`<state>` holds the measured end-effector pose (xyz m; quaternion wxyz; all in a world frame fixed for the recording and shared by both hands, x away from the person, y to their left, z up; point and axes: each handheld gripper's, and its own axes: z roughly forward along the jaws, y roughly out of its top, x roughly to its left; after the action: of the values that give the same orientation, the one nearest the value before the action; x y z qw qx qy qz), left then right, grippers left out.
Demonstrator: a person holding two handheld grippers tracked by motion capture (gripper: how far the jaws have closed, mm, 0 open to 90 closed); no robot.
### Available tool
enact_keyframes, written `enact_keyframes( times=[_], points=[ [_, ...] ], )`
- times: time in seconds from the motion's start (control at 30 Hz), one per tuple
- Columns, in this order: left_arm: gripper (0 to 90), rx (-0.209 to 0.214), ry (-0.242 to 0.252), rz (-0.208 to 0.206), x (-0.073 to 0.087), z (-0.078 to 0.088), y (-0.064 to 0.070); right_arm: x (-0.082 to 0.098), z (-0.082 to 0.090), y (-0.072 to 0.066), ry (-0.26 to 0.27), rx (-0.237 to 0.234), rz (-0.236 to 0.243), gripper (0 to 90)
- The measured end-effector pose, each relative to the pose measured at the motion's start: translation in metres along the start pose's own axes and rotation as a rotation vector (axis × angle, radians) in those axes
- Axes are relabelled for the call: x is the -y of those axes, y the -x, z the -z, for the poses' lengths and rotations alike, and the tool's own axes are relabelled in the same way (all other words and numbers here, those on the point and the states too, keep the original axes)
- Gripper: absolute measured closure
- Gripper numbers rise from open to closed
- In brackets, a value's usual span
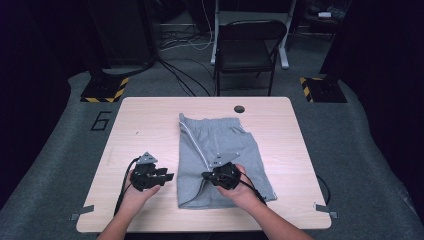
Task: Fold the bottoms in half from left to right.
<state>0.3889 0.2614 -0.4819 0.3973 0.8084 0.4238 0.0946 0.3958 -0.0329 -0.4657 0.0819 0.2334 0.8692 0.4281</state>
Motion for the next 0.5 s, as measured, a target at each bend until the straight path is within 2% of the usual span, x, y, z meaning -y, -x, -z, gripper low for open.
enact_keyframes(
  times=[0.07, 0.1, 0.17, 0.23, 0.27, 0.3, 0.33, 0.4, 0.43, 0.47, 0.5],
  points=[
    [59.1, 0.010, -0.012, 0.000, 0.000, 0.000, 0.000, 0.000, 0.016, 0.004, 0.029, -0.005, -0.009, 90.0],
    [59.1, 0.010, -0.012, 0.000, 0.000, 0.000, 0.000, 0.000, 0.016, 0.004, 0.029, -0.005, -0.009, 90.0],
    [59.1, 0.011, -0.008, 0.006, 0.000, 0.000, 0.001, 0.001, 0.029, 0.008, 0.056, -0.003, -0.015, 90.0],
    [59.1, 0.012, -0.006, 0.002, -0.001, 0.000, 0.001, 0.005, 0.051, 0.011, 0.090, 0.002, -0.017, 90.0],
    [59.1, 0.012, -0.006, 0.002, -0.001, 0.000, 0.001, 0.005, 0.051, 0.011, 0.090, 0.002, -0.017, 90.0],
    [59.1, 0.011, -0.005, 0.007, -0.001, -0.001, 0.002, 0.008, 0.065, 0.011, 0.111, 0.012, -0.021, 90.0],
    [59.1, 0.011, -0.005, 0.007, -0.001, -0.001, 0.002, 0.008, 0.065, 0.011, 0.111, 0.012, -0.021, 90.0],
    [59.1, 0.013, -0.001, 0.009, -0.001, -0.003, 0.002, 0.013, 0.078, 0.010, 0.119, 0.019, -0.016, 90.0],
    [59.1, 0.018, -0.012, 0.006, -0.001, -0.004, 0.003, 0.020, 0.081, 0.010, 0.103, 0.019, -0.030, 90.0],
    [59.1, 0.015, -0.004, 0.009, 0.000, -0.006, 0.003, 0.020, 0.081, 0.010, 0.103, 0.019, -0.030, 90.0],
    [59.1, 0.019, -0.018, 0.001, -0.001, -0.007, 0.004, 0.021, 0.081, 0.010, 0.095, 0.031, -0.032, 90.0]
  ],
)
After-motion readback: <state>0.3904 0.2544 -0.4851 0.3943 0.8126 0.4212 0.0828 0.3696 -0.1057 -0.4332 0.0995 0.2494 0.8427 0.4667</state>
